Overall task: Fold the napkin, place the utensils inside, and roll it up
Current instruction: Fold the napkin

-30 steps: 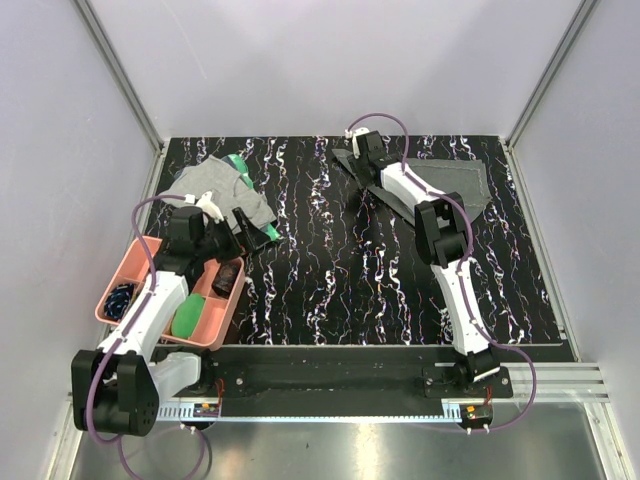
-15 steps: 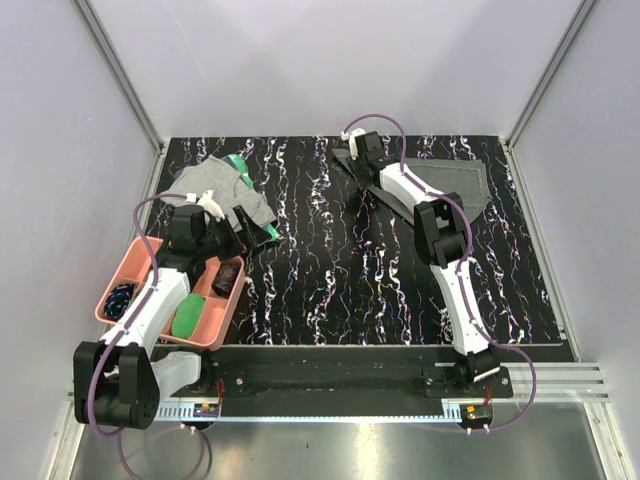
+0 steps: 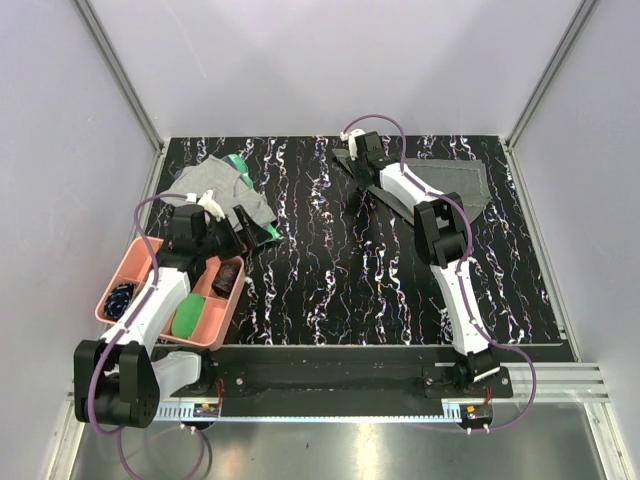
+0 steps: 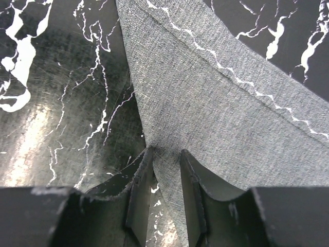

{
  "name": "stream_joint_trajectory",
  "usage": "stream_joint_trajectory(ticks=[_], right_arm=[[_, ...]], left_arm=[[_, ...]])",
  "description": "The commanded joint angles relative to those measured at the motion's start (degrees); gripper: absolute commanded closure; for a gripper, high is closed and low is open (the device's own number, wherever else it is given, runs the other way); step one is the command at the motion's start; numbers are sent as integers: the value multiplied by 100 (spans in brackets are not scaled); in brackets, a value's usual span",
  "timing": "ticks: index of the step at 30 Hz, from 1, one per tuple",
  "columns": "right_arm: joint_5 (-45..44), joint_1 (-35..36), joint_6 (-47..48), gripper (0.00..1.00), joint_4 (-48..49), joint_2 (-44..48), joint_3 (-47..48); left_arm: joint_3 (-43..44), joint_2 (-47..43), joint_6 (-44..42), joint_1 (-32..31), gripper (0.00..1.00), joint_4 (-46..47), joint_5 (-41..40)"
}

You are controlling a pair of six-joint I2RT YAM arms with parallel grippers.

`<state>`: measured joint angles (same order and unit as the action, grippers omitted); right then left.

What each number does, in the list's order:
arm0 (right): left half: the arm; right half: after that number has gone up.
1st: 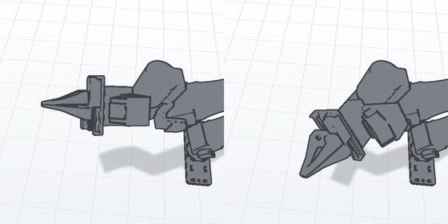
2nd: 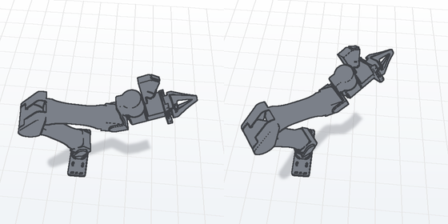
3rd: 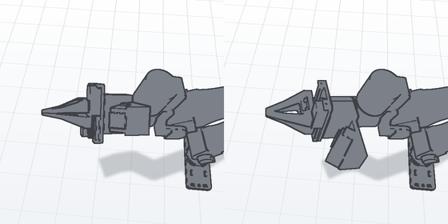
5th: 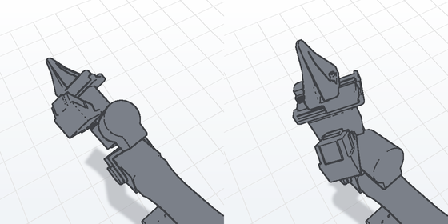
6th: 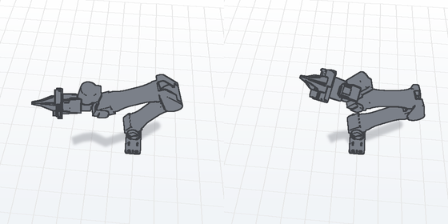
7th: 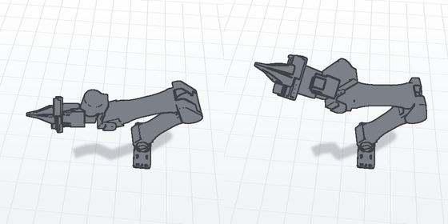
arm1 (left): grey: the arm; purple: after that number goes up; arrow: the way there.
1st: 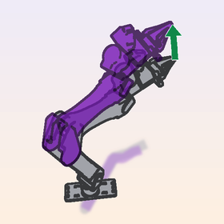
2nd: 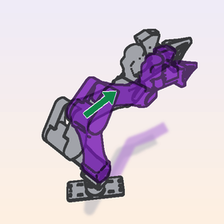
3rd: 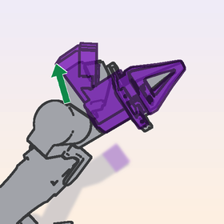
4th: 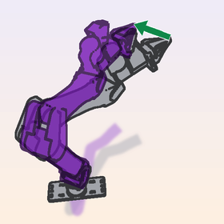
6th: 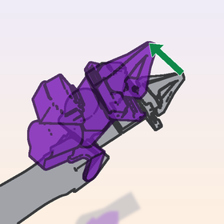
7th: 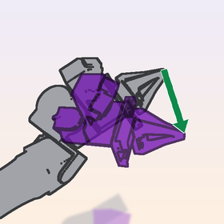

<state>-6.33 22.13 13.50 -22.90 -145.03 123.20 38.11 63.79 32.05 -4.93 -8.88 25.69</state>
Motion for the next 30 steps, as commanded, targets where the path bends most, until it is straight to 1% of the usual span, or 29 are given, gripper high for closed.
stream_joint_trajectory(ticks=[1, 5, 8, 13, 14, 19, 23, 24, 30], right_arm=[[246, 98, -180, 64, -477, -104, 248], [62, 72, -251, 64, -944, -420, 704], [-122, 64, -286, 65, -1217, -543, 863], [-316, 28, -321, 71, -1541, -693, 1022], [-256, 19, -347, 76, -1595, -763, 1135], [-80, -68, -488, 84, -2086, -1053, 1671], [228, -77, -427, 98, -2228, -1124, 1726], [289, -69, -401, 100, -2237, -1115, 1708], [948, -68, -172, 100, -2263, -896, 1410]], left_arm=[[-14, -68, 38, -8, 3, 387, 164], [-23, -130, 29, -8, 3, 379, 182], [-14, -156, 29, -8, 3, 361, 182], [-5, -200, 20, -8, 3, 352, 217], [-5, -218, 20, -8, 3, 344, 226], [39, -332, -59, -8, 3, 221, 217], [39, -394, -111, -8, 3, 194, 208], [39, -402, -112, -8, 3, 194, 208], [13, -472, -103, -8, 3, 229, 226]])
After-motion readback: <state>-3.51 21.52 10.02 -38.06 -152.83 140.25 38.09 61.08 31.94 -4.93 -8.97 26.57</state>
